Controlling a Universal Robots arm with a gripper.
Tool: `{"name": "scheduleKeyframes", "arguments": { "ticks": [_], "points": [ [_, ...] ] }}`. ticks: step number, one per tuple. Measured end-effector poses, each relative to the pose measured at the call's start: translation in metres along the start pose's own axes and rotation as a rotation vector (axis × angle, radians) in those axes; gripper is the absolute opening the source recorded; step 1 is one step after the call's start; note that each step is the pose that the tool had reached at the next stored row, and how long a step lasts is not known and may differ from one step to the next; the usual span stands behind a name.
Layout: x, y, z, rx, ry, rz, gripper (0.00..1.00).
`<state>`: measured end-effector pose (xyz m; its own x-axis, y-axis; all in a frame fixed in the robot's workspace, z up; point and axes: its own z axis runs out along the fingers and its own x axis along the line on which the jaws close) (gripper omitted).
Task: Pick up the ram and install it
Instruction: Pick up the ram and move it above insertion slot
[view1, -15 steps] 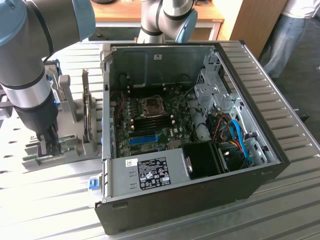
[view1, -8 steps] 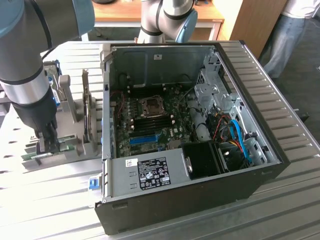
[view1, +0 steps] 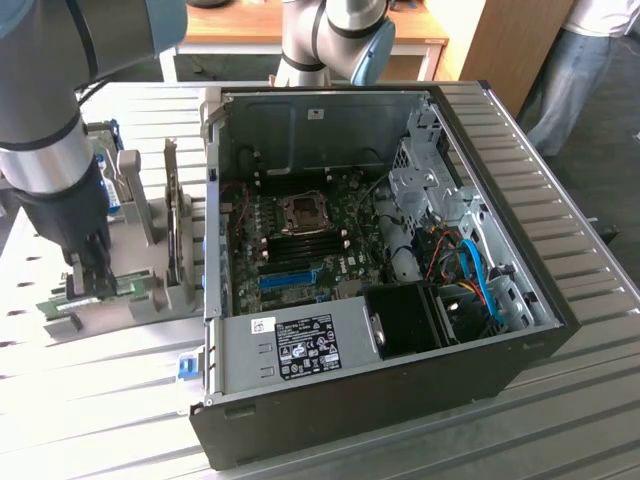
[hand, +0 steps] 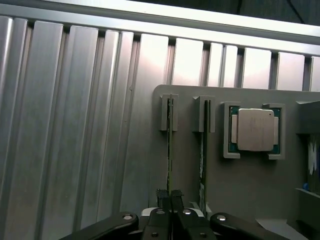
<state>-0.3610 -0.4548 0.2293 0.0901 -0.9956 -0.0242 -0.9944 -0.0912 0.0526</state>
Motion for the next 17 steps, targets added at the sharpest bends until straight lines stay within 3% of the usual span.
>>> {"name": "scheduleKeyframes", "arguments": {
  "ticks": [17],
  "points": [
    [-0.001, 0.0015, -0.0432, 0.0002, -0.0006, 0.010, 0.12]
  ]
}}
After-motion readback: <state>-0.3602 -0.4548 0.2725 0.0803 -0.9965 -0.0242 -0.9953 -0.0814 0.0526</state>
